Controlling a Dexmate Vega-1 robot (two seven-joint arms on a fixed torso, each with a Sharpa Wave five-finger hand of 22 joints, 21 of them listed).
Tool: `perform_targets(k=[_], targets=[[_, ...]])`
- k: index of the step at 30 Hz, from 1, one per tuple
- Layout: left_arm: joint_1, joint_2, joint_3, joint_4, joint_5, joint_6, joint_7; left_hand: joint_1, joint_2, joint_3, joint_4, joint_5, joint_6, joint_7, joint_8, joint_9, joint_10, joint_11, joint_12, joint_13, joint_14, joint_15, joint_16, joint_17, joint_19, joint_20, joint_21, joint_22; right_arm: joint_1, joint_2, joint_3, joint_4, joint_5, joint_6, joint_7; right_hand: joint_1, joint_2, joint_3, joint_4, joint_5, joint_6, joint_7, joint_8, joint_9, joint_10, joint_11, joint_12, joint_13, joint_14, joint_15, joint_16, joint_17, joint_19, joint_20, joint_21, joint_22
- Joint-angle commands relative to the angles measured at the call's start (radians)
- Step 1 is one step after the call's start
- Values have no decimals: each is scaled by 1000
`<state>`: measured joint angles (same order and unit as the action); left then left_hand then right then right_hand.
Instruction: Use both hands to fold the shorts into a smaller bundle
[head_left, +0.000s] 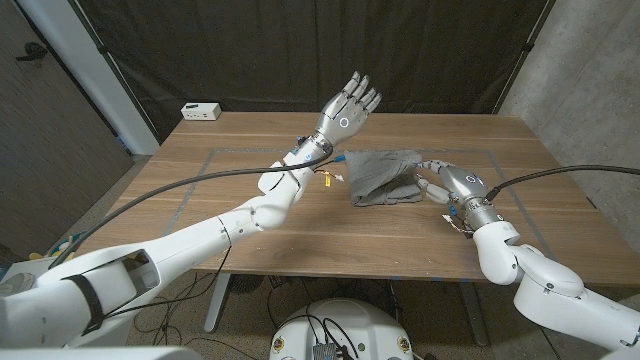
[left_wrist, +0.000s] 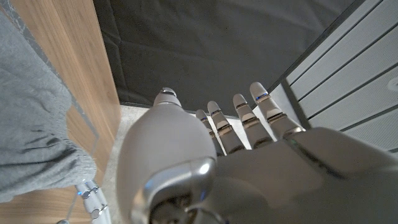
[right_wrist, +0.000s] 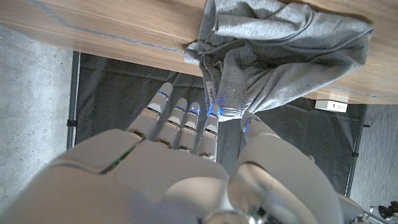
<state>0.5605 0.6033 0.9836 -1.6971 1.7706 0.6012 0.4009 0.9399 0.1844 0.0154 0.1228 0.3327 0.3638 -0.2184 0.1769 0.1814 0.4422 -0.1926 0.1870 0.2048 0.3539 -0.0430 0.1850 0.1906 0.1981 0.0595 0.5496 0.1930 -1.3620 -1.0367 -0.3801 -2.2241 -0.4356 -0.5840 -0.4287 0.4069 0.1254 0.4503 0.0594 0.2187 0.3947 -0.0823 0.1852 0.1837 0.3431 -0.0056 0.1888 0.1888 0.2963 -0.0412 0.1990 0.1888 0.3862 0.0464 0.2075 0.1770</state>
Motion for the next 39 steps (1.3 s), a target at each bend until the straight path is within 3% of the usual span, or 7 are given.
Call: perform_targets(k=[1, 10, 20, 24, 36, 38, 39], targets=[[157, -4, -137, -107, -125, 74, -14, -17, -1, 4, 11, -8, -11, -3, -2, 2, -16, 10, 1, -1, -9, -123, -1, 2, -2, 10, -3, 4, 12, 45, 17, 2, -17, -1, -50, 0, 13, 1, 4, 4, 8, -4, 6, 3, 2, -9, 6, 4, 5, -48, 0, 1, 2, -4, -2, 0], [226, -14, -196, -149, -185, 106, -16, -36, -10, 3, 18, -21, -21, -3, -1, 2, -31, 17, 2, -1, -21, -116, -1, 0, -10, 15, -6, 5, 26, 67, 28, 13, -13, 39, -70, 0, 15, 4, 2, 3, 7, -4, 6, 3, 0, -10, 5, 4, 3, -49, -2, -1, 2, -4, -3, 0], [296, -33, -280, -221, -391, 101, 30, -56, -11, 4, 23, -35, -50, 0, -6, 1, -53, 37, 1, -2, -34, -97, -2, -1, -13, 20, -8, 5, 26, 117, 81, 79, 118, 214, -84, -1, 27, 9, 4, 2, -2, -5, 2, 3, -11, -12, 1, 4, -5, -48, -5, 0, 0, -7, -4, 0], [335, -50, -334, -260, -539, 77, 80, -72, -7, 10, 27, -49, -88, 17, -9, 1, -77, 53, -1, -3, -46, -90, -1, -2, -14, 23, -8, 6, 23, 144, 115, 132, 204, 344, -91, -1, 28, 8, 2, 0, -11, -4, 0, 3, -22, -10, -2, 4, -15, -45, -7, 1, 0, -7, -4, 0], [444, -50, -506, -378, -1013, -82, 118, -112, 2, 34, 29, -88, -191, 71, -11, -1, -146, 109, -3, -6, -89, -45, -5, -5, -42, 25, -18, 7, 36, 203, 148, 215, 338, 536, -58, -2, 30, 1, -4, -6, -35, -2, -6, 3, -46, 1, -8, 4, -36, -33, -9, 4, -6, -12, -6, 1], [461, -50, -536, -391, -1095, -116, 115, -117, 14, 57, 28, -100, -223, 113, -9, -2, -171, 120, -4, -8, -115, -34, -7, -6, -72, 22, -29, 9, 40, 212, 147, 236, 350, 575, -57, -4, 32, 0, -4, -7, -39, -1, -6, 4, -52, 0, -8, 4, -44, -33, -10, 5, -7, -15, -7, 1], [468, -48, -548, -399, -1129, -126, 108, -120, 19, 73, 28, -106, -240, 134, -8, -3, -189, 103, -5, -9, -129, -28, -7, -6, -87, 25, -35, 9, 40, 214, 150, 242, 364, 589, -48, -5, 34, -1, -3, -8, -42, -1, -6, 4, -60, 0, -10, 4, -47, -33, -9, 6, -8, -18, -7, 1]])
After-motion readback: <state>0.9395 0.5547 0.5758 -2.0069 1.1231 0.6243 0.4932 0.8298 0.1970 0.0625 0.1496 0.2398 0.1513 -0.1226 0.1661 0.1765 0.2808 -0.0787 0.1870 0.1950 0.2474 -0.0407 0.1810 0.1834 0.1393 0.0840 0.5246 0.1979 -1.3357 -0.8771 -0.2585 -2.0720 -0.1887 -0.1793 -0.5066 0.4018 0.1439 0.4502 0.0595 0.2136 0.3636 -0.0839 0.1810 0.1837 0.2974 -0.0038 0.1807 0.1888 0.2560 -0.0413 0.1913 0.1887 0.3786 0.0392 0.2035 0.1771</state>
